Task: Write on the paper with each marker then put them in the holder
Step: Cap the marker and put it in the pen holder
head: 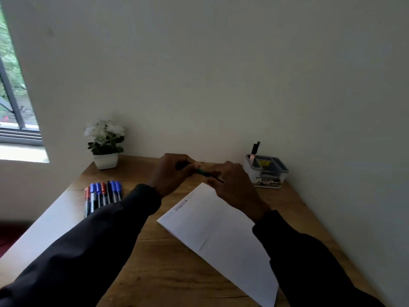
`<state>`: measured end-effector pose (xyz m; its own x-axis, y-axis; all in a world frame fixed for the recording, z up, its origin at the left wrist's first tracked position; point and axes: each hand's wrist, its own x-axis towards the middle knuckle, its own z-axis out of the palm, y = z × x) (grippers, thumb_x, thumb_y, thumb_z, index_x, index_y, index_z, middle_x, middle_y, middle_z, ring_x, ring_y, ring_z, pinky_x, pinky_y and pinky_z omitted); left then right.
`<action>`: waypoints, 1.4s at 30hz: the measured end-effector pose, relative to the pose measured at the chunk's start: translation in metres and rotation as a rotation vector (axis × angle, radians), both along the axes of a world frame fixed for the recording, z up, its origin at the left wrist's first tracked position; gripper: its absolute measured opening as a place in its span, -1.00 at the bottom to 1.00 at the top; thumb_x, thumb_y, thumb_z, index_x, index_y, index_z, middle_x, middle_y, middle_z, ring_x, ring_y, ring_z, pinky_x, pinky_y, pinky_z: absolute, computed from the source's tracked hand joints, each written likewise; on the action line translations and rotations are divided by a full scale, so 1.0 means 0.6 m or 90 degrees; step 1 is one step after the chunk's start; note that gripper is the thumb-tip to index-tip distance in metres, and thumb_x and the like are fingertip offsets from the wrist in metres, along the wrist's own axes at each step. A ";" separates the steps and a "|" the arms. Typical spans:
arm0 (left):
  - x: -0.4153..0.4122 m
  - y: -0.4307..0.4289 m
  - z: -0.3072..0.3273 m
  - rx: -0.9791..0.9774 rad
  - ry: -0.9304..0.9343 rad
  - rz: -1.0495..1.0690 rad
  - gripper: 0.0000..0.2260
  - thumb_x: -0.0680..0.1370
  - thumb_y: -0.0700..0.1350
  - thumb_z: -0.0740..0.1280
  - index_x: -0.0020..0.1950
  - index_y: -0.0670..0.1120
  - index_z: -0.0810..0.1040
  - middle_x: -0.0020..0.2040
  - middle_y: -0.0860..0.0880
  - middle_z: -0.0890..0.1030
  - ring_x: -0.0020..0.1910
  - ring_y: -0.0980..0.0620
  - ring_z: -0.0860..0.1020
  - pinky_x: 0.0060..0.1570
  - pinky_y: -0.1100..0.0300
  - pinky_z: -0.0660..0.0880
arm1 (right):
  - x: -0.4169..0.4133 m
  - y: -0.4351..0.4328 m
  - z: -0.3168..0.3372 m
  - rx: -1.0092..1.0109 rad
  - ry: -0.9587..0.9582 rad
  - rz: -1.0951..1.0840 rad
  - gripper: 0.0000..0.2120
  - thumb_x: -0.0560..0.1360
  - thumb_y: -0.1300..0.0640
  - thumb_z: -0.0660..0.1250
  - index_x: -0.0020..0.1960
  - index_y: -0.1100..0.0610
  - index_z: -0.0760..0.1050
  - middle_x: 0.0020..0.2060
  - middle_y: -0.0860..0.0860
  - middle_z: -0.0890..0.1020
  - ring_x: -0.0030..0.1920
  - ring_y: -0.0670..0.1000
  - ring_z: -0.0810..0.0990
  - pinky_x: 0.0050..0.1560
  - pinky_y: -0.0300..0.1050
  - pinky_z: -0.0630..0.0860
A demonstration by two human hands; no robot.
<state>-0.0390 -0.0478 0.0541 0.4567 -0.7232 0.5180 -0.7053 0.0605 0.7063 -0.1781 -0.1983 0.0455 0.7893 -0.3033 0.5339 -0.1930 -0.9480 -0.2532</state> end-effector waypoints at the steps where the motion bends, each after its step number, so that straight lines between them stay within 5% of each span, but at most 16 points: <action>1: -0.001 -0.009 0.002 -0.020 0.038 -0.010 -0.83 0.53 -0.01 0.38 -0.11 -0.10 0.67 -0.26 0.00 0.66 -0.27 0.07 0.63 -0.27 0.25 0.53 | 0.007 -0.006 -0.002 -0.044 0.006 -0.007 -0.74 0.56 -0.07 0.37 0.06 0.09 0.69 -0.09 0.08 0.70 -0.05 0.10 0.60 -0.10 -0.04 0.50; 3: -0.002 -0.025 0.008 -0.060 0.127 -0.015 -0.75 0.51 0.06 0.38 -0.09 -0.13 0.68 -0.23 -0.06 0.68 -0.23 0.02 0.65 -0.22 0.20 0.56 | 0.015 -0.022 -0.005 -0.025 -0.010 -0.012 -0.77 0.55 -0.01 0.37 0.02 0.11 0.72 -0.12 0.11 0.69 -0.07 0.10 0.60 -0.13 -0.12 0.39; 6: -0.001 -0.046 0.010 -0.087 0.210 -0.006 -0.70 0.52 0.06 0.36 -0.02 -0.17 0.67 -0.21 -0.09 0.69 -0.19 -0.03 0.66 -0.14 0.23 0.59 | 0.005 -0.066 0.010 0.205 -0.120 -0.050 -0.88 0.46 0.24 0.51 0.00 0.22 0.72 -0.13 0.12 0.73 -0.20 -0.11 0.63 -0.15 -0.32 0.51; 10: 0.009 -0.069 0.000 -0.079 0.237 -0.027 -0.75 0.54 0.01 0.36 0.02 -0.16 0.66 -0.21 -0.07 0.70 -0.20 0.00 0.66 -0.13 0.23 0.61 | -0.020 -0.145 0.031 0.290 -0.194 -0.145 -0.94 0.46 0.21 0.53 -0.11 0.19 0.67 -0.27 0.03 0.71 -0.27 -0.11 0.67 -0.20 -0.12 0.61; 15: 0.014 -0.093 -0.013 -0.078 0.249 -0.026 -0.79 0.57 -0.10 0.34 0.05 -0.23 0.65 -0.20 -0.13 0.69 -0.23 0.05 0.65 -0.18 0.33 0.58 | -0.040 -0.244 0.076 0.290 -0.258 -0.268 -0.88 0.43 0.17 0.56 -0.11 0.21 0.69 -0.27 0.06 0.73 -0.33 -0.16 0.65 -0.30 -0.31 0.60; 22: 0.020 -0.107 -0.033 -0.053 0.266 -0.029 -0.83 0.58 -0.13 0.33 0.04 -0.21 0.64 -0.19 -0.12 0.69 -0.22 0.05 0.66 -0.20 0.34 0.56 | -0.012 -0.309 0.043 0.277 -0.131 -0.340 -0.81 0.36 0.14 0.61 -0.15 0.25 0.72 -0.19 0.14 0.75 -0.19 0.04 0.72 -0.09 -0.02 0.68; 28: 0.032 -0.111 -0.044 -0.034 0.276 -0.020 -0.83 0.57 -0.12 0.34 0.04 -0.19 0.64 -0.21 -0.10 0.70 -0.22 0.02 0.65 -0.21 0.35 0.56 | 0.008 -0.310 0.003 0.319 -0.077 -0.372 -0.71 0.36 0.09 0.63 -0.06 0.27 0.72 -0.12 0.15 0.74 -0.12 0.08 0.71 -0.21 -0.14 0.52; 42: 0.042 -0.102 -0.050 -0.023 0.251 -0.006 -0.84 0.57 -0.11 0.33 0.03 -0.17 0.62 -0.22 -0.09 0.69 -0.23 0.03 0.65 -0.22 0.34 0.56 | 0.018 -0.288 0.009 0.291 -0.163 -0.409 -0.86 0.44 0.19 0.54 -0.08 0.26 0.70 -0.11 0.14 0.73 -0.11 0.06 0.68 -0.22 -0.24 0.39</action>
